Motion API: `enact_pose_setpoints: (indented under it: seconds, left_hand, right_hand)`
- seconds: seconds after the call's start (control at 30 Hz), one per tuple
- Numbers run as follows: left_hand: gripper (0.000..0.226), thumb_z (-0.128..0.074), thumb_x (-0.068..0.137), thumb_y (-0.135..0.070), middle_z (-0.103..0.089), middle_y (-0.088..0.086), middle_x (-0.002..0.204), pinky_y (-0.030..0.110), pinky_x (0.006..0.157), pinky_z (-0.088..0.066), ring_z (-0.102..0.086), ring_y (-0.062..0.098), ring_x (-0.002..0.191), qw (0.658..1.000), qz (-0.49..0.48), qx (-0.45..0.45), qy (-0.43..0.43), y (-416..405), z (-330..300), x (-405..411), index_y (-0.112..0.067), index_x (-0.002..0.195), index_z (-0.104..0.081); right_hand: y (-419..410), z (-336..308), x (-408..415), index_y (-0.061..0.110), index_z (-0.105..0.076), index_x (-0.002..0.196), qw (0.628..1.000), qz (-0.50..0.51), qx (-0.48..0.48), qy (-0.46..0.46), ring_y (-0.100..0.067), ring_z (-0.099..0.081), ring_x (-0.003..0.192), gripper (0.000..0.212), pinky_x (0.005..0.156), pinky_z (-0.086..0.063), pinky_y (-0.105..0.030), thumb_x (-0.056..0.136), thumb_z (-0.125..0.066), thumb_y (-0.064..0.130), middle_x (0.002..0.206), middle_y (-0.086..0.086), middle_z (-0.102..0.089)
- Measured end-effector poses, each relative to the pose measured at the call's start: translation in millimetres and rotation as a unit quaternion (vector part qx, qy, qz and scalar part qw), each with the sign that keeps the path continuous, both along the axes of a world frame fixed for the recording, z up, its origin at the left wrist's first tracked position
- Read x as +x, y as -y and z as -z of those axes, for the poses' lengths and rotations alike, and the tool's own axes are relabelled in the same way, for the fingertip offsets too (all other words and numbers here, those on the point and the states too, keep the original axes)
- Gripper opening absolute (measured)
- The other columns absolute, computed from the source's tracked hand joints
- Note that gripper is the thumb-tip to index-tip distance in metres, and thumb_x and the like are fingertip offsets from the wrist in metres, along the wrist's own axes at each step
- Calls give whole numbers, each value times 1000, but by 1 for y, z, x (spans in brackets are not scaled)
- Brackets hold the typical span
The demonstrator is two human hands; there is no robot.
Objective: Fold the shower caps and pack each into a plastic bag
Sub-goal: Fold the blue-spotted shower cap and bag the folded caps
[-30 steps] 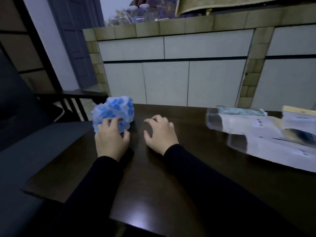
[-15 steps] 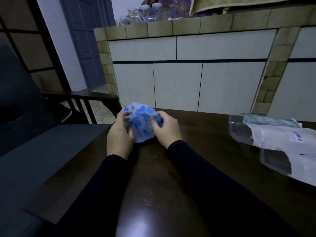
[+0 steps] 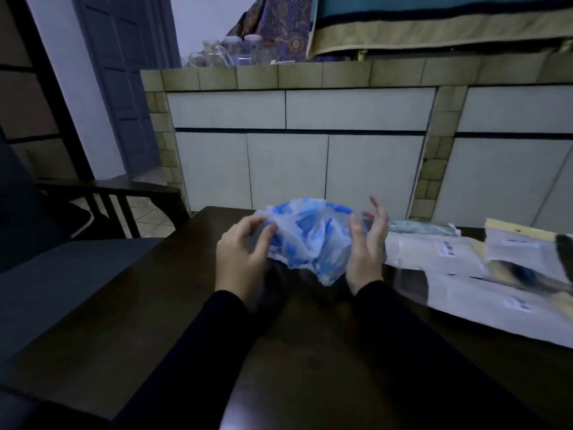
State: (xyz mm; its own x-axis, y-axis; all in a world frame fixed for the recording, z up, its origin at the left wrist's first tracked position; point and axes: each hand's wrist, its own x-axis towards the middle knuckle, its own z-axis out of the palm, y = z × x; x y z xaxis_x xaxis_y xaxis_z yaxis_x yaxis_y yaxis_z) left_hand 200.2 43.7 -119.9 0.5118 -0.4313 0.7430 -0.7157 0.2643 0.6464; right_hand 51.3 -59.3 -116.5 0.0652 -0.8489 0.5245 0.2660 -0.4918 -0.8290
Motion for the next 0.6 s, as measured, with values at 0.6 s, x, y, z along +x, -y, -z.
enact_pose_setpoints:
  seconds: [0.6]
  left_hand:
    - [10,-71,81,-39,-66,-16,69,26,63,-50,-59,1,67,988,25,-134,-78,14,-38,-61,-30,77,-67]
  right_hand:
    - [-10,-23,-50,32,-49,133,934,-36,-165,-314,-3,-40,120,71,100,-33,-19,70,-74,55,132,10,-41]
